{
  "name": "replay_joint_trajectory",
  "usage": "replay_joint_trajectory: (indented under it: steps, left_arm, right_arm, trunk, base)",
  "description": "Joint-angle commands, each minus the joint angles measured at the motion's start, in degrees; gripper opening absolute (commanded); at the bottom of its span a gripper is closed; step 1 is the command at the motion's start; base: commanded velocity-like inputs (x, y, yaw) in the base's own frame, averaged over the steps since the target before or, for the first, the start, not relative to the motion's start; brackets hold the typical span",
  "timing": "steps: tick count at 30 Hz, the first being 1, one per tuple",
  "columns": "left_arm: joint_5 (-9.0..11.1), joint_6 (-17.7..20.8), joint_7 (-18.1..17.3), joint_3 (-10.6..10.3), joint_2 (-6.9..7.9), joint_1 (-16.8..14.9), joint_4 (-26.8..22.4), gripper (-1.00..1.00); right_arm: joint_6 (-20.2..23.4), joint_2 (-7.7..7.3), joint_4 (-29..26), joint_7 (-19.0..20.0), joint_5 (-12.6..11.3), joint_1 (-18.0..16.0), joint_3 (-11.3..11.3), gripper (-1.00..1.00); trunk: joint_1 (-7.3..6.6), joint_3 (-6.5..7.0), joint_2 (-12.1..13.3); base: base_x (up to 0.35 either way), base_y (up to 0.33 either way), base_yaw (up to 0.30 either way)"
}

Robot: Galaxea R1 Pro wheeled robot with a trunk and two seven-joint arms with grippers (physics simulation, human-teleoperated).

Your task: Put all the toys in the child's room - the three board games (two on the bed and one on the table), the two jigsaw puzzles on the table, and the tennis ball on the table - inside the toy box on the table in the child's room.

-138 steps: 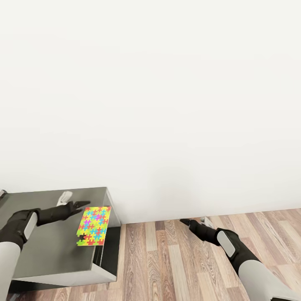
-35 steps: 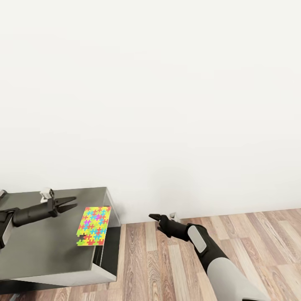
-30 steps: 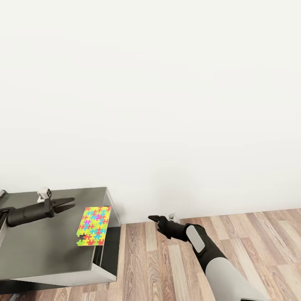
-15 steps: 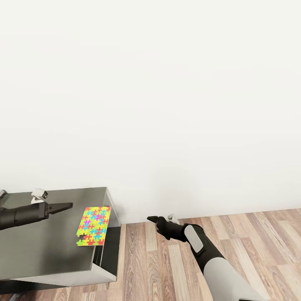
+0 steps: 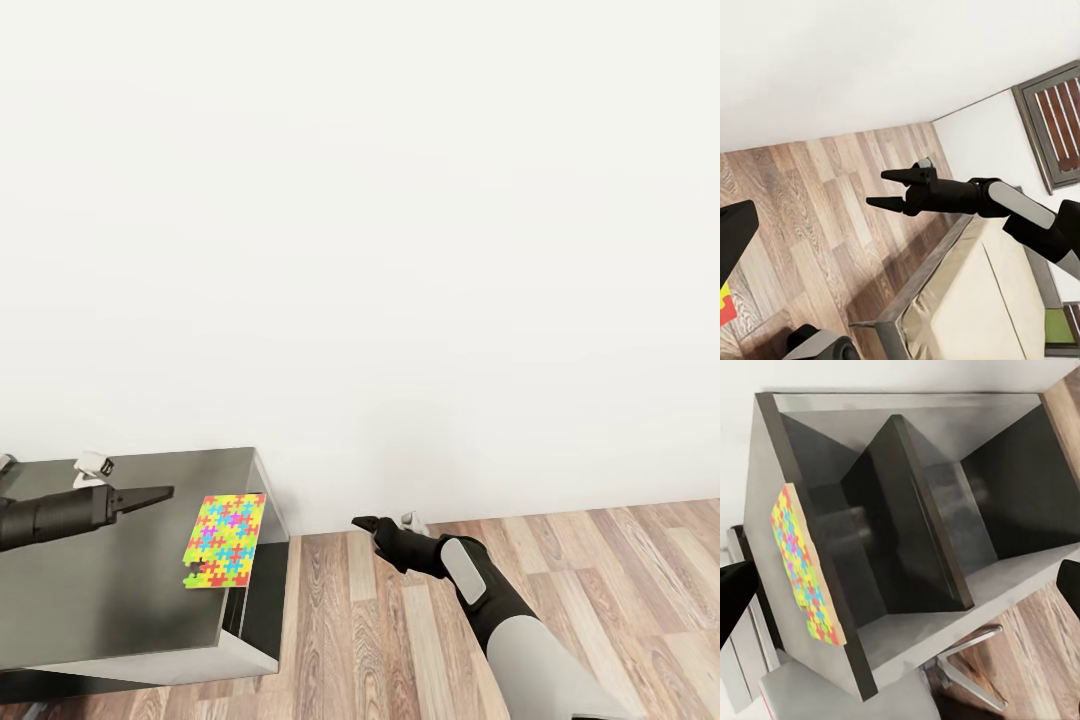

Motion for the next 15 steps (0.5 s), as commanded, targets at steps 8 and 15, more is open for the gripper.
replay_joint_trajectory:
  steps: [8, 15]
  left_arm:
    - [0.1, 0.6, -0.3, 0.0, 0.01, 0.1, 0.0, 1.00]
    - [0.0, 0.6, -0.3, 0.0, -0.10, 0.1, -0.1, 1.00]
  right_arm:
    - [0.4, 0.08, 0.0, 0.1, 0.1, 0.0, -0.4, 1.00]
    - [0.4, 0.08, 0.0, 0.1, 0.1, 0.0, -0.4, 1.00]
  trunk:
    - [0.03, -0.10, -0.1]
    - [0.03, -0.10, -0.1]
  base:
    - [0.000, 0.000, 0.001]
    - [0.000, 0.000, 0.139]
